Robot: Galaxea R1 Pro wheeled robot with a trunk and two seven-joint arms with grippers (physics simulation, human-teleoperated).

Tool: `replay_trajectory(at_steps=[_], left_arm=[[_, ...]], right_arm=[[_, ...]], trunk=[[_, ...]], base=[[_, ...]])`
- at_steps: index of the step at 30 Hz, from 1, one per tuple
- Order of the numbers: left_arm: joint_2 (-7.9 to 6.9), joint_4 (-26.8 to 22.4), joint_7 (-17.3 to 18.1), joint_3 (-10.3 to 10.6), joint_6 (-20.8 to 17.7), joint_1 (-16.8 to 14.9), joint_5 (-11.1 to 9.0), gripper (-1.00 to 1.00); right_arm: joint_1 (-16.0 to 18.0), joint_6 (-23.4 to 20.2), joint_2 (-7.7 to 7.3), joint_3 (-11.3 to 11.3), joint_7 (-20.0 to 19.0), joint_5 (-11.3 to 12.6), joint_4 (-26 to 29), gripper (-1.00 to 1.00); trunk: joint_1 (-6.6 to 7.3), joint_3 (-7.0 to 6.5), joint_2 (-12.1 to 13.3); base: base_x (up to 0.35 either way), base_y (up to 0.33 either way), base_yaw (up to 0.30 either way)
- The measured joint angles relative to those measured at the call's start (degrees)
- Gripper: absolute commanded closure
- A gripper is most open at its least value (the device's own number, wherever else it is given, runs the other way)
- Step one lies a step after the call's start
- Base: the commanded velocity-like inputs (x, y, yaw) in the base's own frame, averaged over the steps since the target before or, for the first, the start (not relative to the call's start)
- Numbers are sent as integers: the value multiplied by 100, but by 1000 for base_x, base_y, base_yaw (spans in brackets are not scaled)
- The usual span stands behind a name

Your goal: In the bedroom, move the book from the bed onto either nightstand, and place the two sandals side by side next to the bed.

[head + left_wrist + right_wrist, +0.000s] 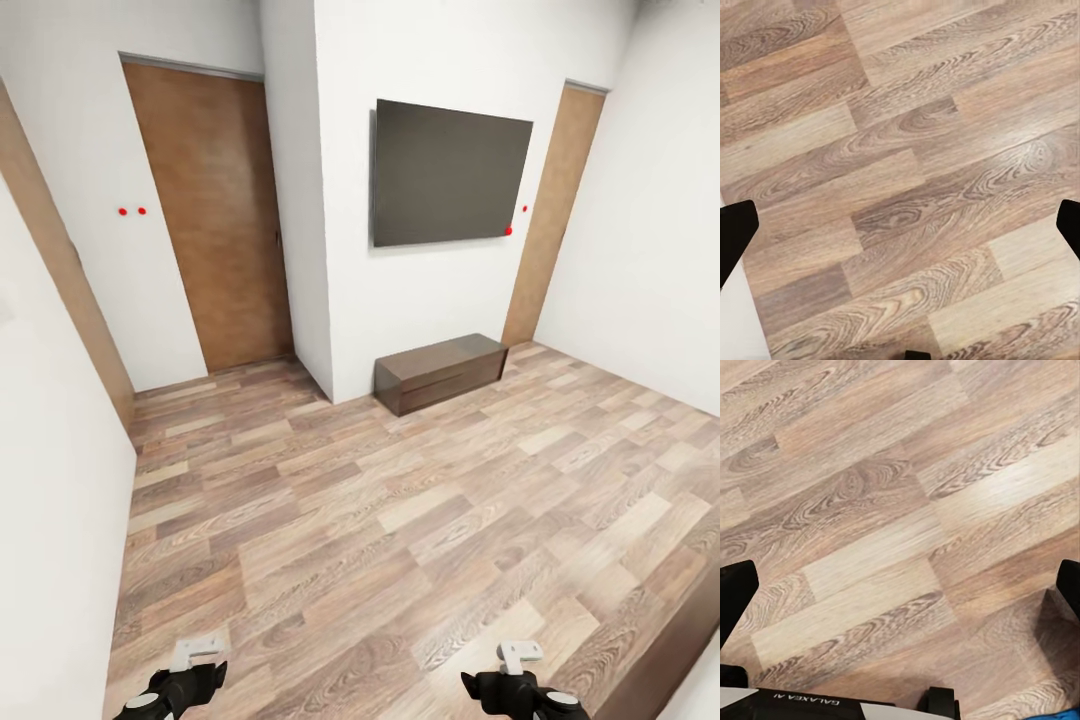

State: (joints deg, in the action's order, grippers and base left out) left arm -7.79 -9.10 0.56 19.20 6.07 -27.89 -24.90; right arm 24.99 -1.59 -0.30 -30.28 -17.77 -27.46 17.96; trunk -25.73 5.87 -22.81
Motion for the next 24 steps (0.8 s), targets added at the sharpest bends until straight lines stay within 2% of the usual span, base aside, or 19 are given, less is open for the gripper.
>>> replay_trajectory(at_steps=[14, 24], left_arm=[[0, 0, 0, 1, -3, 0, 0, -100], [0, 0, 0, 1, -2, 0, 0, -100]], right_arm=[[0, 0, -1, 0, 0, 2, -3, -100], [1, 0, -1, 0, 0, 1, -4, -100]], trunk=[[1, -55, 0], [1, -100, 0]], base=[[306, 6, 0], [347, 91, 0]])
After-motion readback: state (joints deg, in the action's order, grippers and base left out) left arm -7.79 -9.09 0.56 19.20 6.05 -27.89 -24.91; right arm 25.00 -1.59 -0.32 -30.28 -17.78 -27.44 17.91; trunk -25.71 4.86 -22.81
